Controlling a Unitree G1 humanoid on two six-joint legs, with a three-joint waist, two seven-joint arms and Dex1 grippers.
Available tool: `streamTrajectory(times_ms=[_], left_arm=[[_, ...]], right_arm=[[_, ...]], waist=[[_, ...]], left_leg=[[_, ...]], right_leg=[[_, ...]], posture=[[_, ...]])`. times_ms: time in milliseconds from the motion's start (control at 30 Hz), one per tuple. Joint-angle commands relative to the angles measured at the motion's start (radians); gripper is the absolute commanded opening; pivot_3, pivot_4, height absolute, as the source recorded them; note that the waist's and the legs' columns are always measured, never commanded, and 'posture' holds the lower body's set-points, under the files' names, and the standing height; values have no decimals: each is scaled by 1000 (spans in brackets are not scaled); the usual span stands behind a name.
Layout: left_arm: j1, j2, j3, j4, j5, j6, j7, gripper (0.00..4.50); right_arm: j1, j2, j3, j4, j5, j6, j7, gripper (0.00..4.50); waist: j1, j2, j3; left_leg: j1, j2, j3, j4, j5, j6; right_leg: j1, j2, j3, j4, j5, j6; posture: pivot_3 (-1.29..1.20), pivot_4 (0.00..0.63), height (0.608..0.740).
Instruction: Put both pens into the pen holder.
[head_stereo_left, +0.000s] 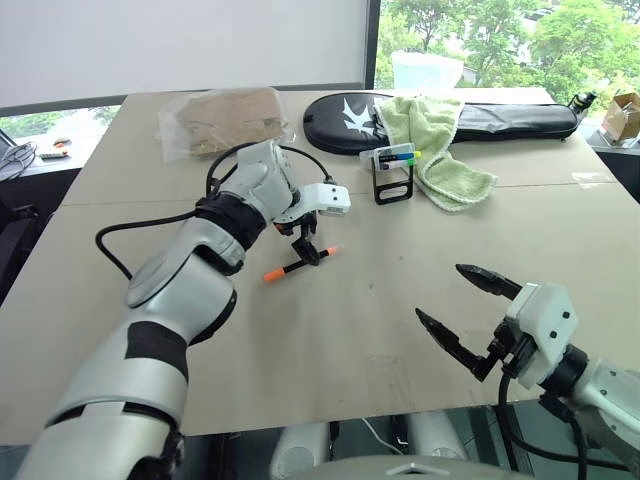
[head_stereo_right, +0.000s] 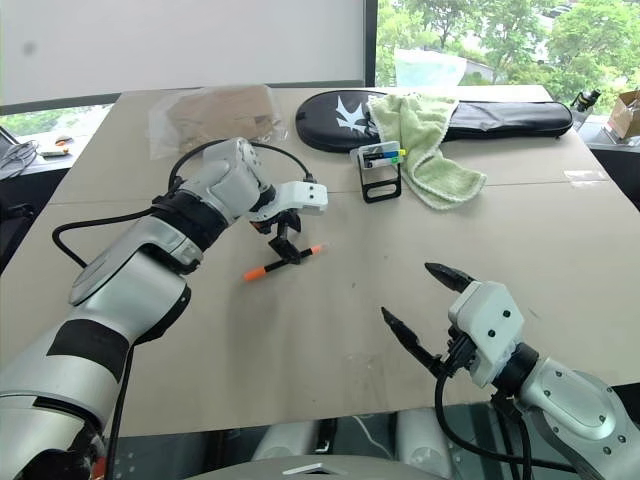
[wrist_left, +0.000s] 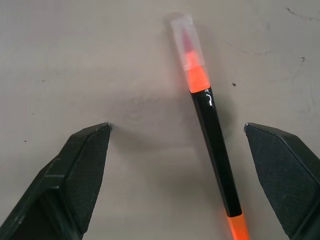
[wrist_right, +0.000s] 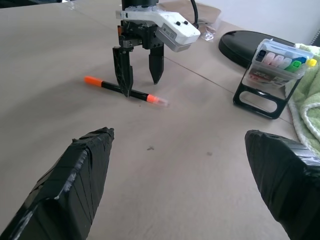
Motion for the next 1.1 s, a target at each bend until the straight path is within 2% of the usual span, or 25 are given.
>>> streamTrajectory(times_ms=[33,167,200,233,267,300,333,433,533,600,667,700,767,800,867,900,1000,1100], left_arm=[[45,-15,-32,33,67,-21,11,3655],[68,-16,-12,-17,88,6,-33,2064],[73,-15,-3,-33,89,19,-41,1517],[77,-11,10,-53,86,32,-49,1278],[79,-5,25,-71,81,50,-59,714],[80,2,50,-92,64,74,-75,329],[76,7,69,-111,33,105,-87,153],[72,59,80,-202,-85,165,-98,153],[69,157,85,-364,-279,239,-98,153],[75,201,137,-466,-426,302,-98,153],[70,164,284,-509,-515,399,-94,153],[87,105,413,-523,-569,375,-6,153],[119,-6,600,-546,-634,284,170,153],[139,-77,690,-560,-653,160,274,153],[163,-167,767,-565,-658,-22,376,153],[173,-206,770,-550,-630,-129,428,153],[179,-306,748,-399,-477,-671,605,153],[152,-317,671,-176,-319,-1129,674,153]], right_arm=[[-1,3,4,-36,-8,-31,-16,4500],[-9,2,19,-36,-13,-32,-29,4500],[-8,0,21,-36,-13,-34,-31,4500],[-7,-5,20,-36,-12,-36,-28,4500],[-4,-12,19,-36,-11,-38,-22,4500],[0,-22,16,-36,-7,-41,-9,4500],[3,-32,13,-36,-4,-45,6,4500],[14,-55,-19,-36,9,-53,43,4500],[12,-64,-76,-36,36,-41,90,4500],[7,-65,-115,-34,52,-31,123,4500],[-1,-63,-152,-22,72,-23,150,4500],[-2,-63,-169,-16,78,-20,164,4500],[-9,-58,-201,-4,94,-11,184,4500],[-15,-57,-214,-1,103,-5,191,4500],[-24,-55,-232,3,116,5,203,4500],[-28,-55,-239,4,122,11,208,4500],[-35,-58,-262,9,134,26,227,4500],[-46,-58,-277,12,143,41,238,4500]], waist=[[-2,0,0],[-14,1,-1],[-18,1,-1],[-21,2,-1],[-23,2,-1],[-24,2,-1],[-25,2,-1],[-23,2,-1],[-21,1,0],[-21,1,0],[-15,1,0],[-6,1,0],[8,1,0],[11,1,0],[11,1,0],[11,1,0],[11,1,0],[12,1,0]], left_leg=[[0,0,0,0,0,0],[2,1,3,0,0,0],[2,1,3,0,0,0],[2,1,3,0,0,0],[2,1,3,0,0,1],[2,1,4,0,-1,1],[2,1,4,0,-2,2],[0,1,4,0,-3,5],[-7,0,3,1,-3,5],[-14,-1,3,3,-3,5],[-14,-1,3,3,-3,5],[-14,-2,3,3,-3,5],[-14,-2,2,4,-3,5],[-14,-2,1,5,-3,5],[-13,-3,0,6,-3,4],[-12,-3,0,6,-3,4],[-10,-5,1,5,-2,3],[-9,-6,2,4,-2,2]], right_leg=[[0,0,0,0,0,1],[1,0,2,0,0,1],[1,0,2,0,0,1],[1,0,2,0,0,1],[1,0,2,0,0,1],[0,0,3,0,0,1],[0,0,3,0,0,1],[-1,-1,3,0,1,2],[-7,-2,3,0,3,4],[-14,-3,3,1,3,4],[-14,-4,3,2,3,4],[-14,-4,2,2,3,4],[-13,-4,1,1,3,4],[-12,-5,0,1,3,4],[-9,-6,0,0,3,4],[-9,-7,0,0,3,4],[-8,-7,0,1,4,3],[-8,-9,1,1,4,3]], posture=[[0,150,740],[0,150,740],[0,150,740],[0,150,740],[0,150,740],[0,150,740],[0,150,740],[0,150,740],[0,150,740],[0,150,740],[0,150,740],[0,150,740],[0,150,740],[0,150,740],[0,150,740],[0,150,740],[0,150,740],[0,150,740]])
